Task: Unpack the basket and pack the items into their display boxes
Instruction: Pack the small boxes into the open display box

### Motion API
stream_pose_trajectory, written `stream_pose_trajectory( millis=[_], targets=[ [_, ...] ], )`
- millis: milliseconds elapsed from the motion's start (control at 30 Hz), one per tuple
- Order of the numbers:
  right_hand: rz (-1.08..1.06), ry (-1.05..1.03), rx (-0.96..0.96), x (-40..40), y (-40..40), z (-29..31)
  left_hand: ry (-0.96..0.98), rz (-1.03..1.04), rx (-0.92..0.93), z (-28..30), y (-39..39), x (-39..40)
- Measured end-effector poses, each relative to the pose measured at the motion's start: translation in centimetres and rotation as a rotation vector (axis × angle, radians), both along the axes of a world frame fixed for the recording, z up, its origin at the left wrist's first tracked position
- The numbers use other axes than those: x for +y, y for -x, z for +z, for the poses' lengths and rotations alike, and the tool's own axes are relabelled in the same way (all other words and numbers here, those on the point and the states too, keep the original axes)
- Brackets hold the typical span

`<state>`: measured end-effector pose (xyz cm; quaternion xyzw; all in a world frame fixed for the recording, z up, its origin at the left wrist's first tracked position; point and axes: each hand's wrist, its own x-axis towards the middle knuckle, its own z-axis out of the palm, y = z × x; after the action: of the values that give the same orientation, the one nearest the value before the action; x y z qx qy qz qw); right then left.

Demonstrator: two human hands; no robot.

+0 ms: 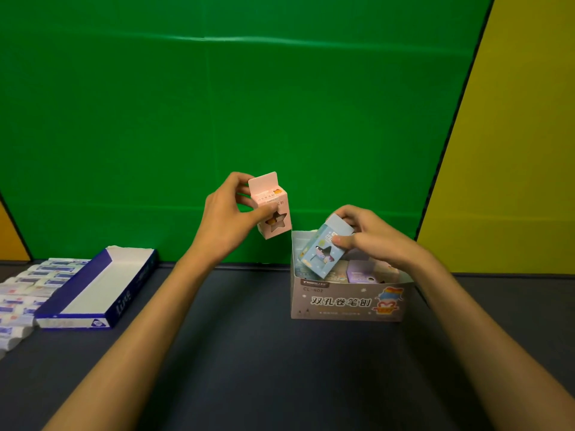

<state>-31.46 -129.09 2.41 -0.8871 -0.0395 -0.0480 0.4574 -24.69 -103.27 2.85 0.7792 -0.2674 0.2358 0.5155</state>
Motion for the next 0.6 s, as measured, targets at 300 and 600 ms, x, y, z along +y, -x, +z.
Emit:
stream_pose_trajectory(
  millis=[300,600],
  targets=[
    [0.018,0.215,-0.039,0.2,-1.1,-2.0,-0.033,0.028,-0.008,0.1,1.2,-0.7],
    [0.082,0.392,-0.073,1.8,-1.4,-2.1,-0.065,0.02,-0.01,-0.2,1.7,-1.0]
  ],
)
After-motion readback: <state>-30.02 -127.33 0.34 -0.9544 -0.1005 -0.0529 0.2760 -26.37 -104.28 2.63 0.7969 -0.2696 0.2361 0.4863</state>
